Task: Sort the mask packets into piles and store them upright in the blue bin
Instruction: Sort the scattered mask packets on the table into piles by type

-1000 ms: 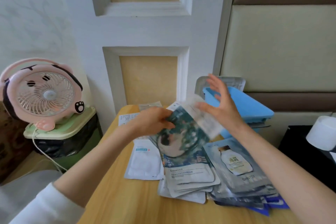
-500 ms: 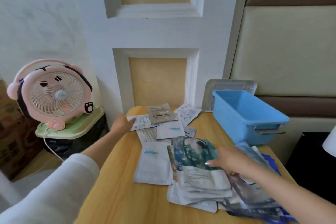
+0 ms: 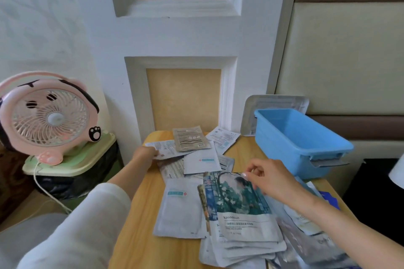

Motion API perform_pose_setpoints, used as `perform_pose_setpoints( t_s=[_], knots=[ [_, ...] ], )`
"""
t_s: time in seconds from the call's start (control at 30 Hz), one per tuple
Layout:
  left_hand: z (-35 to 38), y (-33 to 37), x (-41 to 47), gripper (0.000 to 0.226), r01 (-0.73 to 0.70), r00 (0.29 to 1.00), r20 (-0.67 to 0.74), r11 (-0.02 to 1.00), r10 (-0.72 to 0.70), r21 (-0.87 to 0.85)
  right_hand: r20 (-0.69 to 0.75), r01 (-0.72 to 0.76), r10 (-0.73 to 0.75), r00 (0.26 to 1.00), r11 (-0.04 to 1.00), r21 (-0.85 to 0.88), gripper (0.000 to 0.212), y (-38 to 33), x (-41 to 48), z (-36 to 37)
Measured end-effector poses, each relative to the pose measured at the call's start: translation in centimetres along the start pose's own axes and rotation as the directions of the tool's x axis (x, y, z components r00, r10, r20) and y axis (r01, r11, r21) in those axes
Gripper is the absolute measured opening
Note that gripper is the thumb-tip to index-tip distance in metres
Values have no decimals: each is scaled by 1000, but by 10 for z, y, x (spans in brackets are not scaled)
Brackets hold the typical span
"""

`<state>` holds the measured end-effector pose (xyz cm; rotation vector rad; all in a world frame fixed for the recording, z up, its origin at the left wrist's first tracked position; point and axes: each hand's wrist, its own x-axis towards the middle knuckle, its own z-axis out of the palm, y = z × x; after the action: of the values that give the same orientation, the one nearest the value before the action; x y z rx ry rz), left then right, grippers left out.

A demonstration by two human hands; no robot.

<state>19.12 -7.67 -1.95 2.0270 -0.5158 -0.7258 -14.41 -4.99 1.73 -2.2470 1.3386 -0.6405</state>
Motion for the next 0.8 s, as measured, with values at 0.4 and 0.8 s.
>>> perform_pose_setpoints(
  t_s=[0.4, 0.8],
  knots=[
    [-1, -22, -176, 15, -739, -416, 294, -509, 860, 441, 406, -395, -158, 900, 101, 913, 61, -36, 2, -4],
    [-4, -7, -201, 41, -509, 666, 478, 818, 572, -270, 198, -187, 22, 980, 449, 874, 30, -36, -14, -3]
  ],
)
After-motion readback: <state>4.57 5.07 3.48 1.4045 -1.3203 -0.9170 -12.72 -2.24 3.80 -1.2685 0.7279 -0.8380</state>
